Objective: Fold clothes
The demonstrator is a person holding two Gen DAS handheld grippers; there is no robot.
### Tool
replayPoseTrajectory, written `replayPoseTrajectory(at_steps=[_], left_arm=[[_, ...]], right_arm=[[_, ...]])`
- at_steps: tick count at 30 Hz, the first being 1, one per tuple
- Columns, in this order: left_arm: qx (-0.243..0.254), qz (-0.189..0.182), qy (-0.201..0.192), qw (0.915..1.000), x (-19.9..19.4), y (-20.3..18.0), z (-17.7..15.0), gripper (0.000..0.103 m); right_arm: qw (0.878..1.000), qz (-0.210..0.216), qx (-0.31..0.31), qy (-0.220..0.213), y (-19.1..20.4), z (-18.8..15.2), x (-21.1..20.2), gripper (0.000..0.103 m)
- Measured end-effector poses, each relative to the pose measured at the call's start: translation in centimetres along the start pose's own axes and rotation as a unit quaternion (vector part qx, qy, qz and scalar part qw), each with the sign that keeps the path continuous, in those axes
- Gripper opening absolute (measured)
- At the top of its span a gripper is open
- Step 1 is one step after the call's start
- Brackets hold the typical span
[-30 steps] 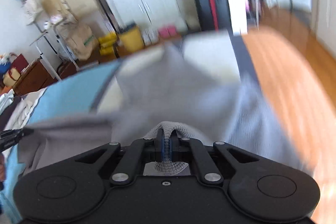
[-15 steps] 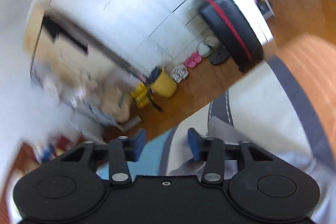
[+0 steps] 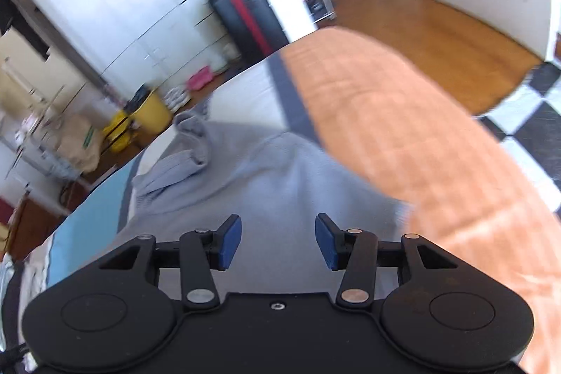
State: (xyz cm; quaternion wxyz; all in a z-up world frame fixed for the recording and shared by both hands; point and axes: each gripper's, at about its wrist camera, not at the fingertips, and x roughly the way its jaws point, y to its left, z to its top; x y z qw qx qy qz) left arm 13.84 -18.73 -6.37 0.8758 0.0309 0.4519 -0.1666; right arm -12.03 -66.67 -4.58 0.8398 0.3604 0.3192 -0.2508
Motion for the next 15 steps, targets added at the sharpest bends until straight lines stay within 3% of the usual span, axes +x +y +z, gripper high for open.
replayPoseTrajectory(at_steps=[6,8,11,13,15], left_arm=[[-0.039,-0.109,0.039,0.9926,-2.4,-0.6,-3.6,0.072],[-0.036,-0.122,0.048,0.9908,-2.7,-1.4,-4.8,0.072],[0.03,-0.08,0.042,0.9955,-3.6,-3.7,-6.2,0.075],[0.088,-0.052,0.035,0.9941,-3.8,-5.4,-6.6,0.079],[0.12,-0.05,0.041,0.9907,-3.5,-6.3,-6.7,0.086]], right_arm=[[0.996,-0.015,0.082,0.037,-3.9,-2.8,-2.1,0.056],[0.993,-0.012,0.113,0.043,-5.5,-3.5,-2.5,0.059],[0.986,-0.016,0.153,0.058,-6.4,-4.6,-1.5,0.059],[0.981,-0.003,0.177,0.078,-6.9,-4.9,-0.9,0.061],[0.973,0.022,0.206,0.103,-7.1,-5.3,0.3,0.061]])
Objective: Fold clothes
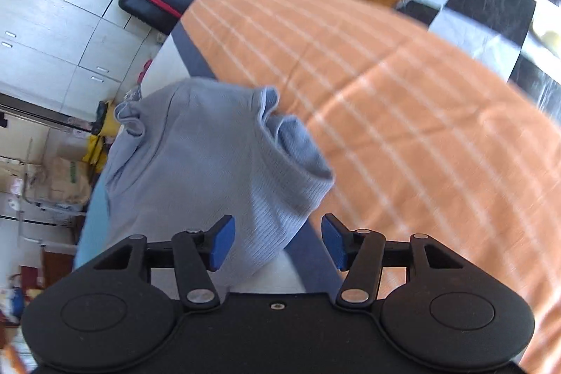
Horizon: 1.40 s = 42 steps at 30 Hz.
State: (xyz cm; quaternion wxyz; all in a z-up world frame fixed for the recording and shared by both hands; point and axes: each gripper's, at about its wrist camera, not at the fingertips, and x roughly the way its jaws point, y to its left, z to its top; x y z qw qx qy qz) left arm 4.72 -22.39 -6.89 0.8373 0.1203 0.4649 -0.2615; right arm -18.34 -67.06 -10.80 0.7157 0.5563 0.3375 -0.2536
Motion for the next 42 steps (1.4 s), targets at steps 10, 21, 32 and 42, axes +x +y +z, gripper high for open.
replayPoseTrajectory(at_steps=[10,21,32,42], left_arm=[[0.021,0.06,0.011,0.9979,2.7,0.1,0.4,0.021],[0.006,0.11,-0.086,0.9902,-4.8,-0.9,-1.7,0.01],[-0.168,-0.031,-0.037,0.9846,-3.7,3.1,-1.5,0.062],[-0.395,-0.157,0.039,0.9046,1.4,4.2,-1.0,0.076]], right_arm=[[1.0,0.02,-0.002,0.022,2.7,0.2,5.4,0.062],[0.925,-0.111,-0.25,-0.264,8.2,-1.5,-3.4,0.001],[0.998,0.036,0.002,-0.048,0.9,-1.1,-1.5,0.057],[0.972,0.132,0.137,0.137,-0.6,-3.2,6.8,0.07]])
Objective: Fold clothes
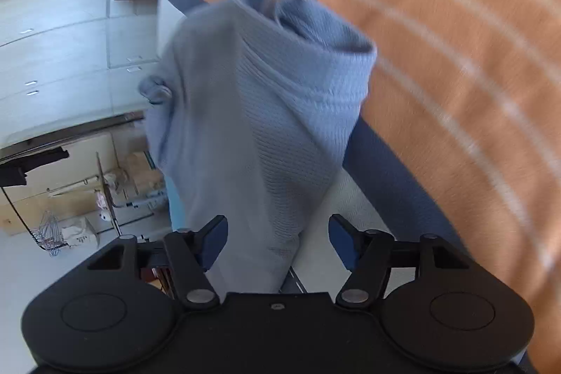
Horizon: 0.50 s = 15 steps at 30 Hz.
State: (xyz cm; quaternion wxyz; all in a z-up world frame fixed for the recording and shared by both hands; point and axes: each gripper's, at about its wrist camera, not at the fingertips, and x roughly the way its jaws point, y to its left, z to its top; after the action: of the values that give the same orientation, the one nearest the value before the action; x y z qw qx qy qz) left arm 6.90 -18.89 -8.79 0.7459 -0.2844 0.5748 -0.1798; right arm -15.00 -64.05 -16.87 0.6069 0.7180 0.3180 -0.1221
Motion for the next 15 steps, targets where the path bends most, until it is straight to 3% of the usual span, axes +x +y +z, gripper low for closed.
replayPoseTrajectory(at_steps=[2,6,9,11,12,13,14,15], left_arm=[[-0.019,0.036,-0.049,0.998,0.1,0.4,0.2,0.077],[-0.072,0.034,-0.1,0.9919,0.0,2.4,1.0,0.076],[-0.032,0.049,-0.094,0.9939,0.2,1.4,0.9,0.077],[0.005,0.069,-0.121,0.9902,0.0,0.8,0.4,0.074],[0.025,0.08,-0.136,0.9871,-0.2,0.5,0.2,0.068],[0.044,0.091,-0.152,0.9832,-0.3,0.2,-0.1,0.058],[0.063,0.102,-0.167,0.9787,-0.5,-0.1,-0.3,0.029],[0.079,0.103,-0.184,0.9744,-0.9,-0.7,-0.6,0.01]], right_arm=[[1.0,-0.013,-0.022,-0.011,0.8,-0.2,0.8,0.07],[0.993,-0.045,-0.096,-0.052,4.2,0.4,2.4,0.07],[0.983,-0.066,-0.149,-0.083,6.6,0.4,4.2,0.072],[0.968,-0.089,-0.207,-0.108,8.4,-0.2,5.2,0.071],[0.955,-0.111,-0.246,-0.123,9.5,-0.8,5.7,0.058],[0.938,-0.135,-0.288,-0.141,10.6,-1.5,6.1,0.026],[0.917,-0.158,-0.329,-0.158,11.7,-2.2,6.3,0.011],[0.894,-0.18,-0.367,-0.185,12.6,-3.4,5.9,0.008]])
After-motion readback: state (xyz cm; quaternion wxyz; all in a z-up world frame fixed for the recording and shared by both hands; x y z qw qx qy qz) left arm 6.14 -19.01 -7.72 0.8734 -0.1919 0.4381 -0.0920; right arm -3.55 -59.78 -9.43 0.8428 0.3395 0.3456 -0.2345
